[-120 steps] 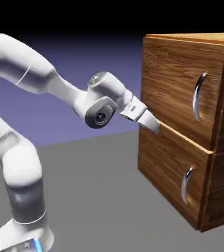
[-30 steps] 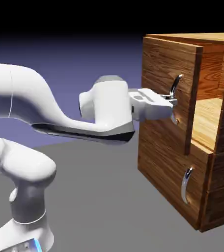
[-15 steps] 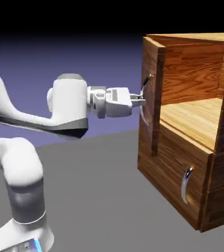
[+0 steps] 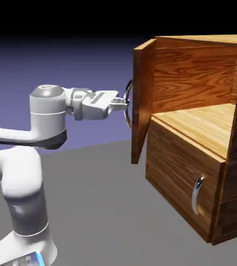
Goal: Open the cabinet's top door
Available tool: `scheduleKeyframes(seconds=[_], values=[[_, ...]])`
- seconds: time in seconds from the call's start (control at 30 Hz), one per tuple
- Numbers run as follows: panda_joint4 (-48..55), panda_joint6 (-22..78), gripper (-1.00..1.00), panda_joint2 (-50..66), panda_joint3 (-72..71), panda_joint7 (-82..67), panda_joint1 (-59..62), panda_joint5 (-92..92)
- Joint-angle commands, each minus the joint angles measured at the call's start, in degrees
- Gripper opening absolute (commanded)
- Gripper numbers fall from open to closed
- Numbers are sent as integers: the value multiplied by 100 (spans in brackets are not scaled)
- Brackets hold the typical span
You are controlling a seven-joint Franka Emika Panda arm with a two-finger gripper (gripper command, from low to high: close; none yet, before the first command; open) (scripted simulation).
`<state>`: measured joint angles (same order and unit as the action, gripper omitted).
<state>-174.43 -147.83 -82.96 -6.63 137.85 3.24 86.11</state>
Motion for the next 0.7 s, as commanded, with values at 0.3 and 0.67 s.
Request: scheduleKeyframes(seconds=[0.3,0.67], values=[[-31,2034,-100,-614,-1848,-773,-1046,-2426],[1191,4395,-100,30,-4132,-745,-1102,-4484]])
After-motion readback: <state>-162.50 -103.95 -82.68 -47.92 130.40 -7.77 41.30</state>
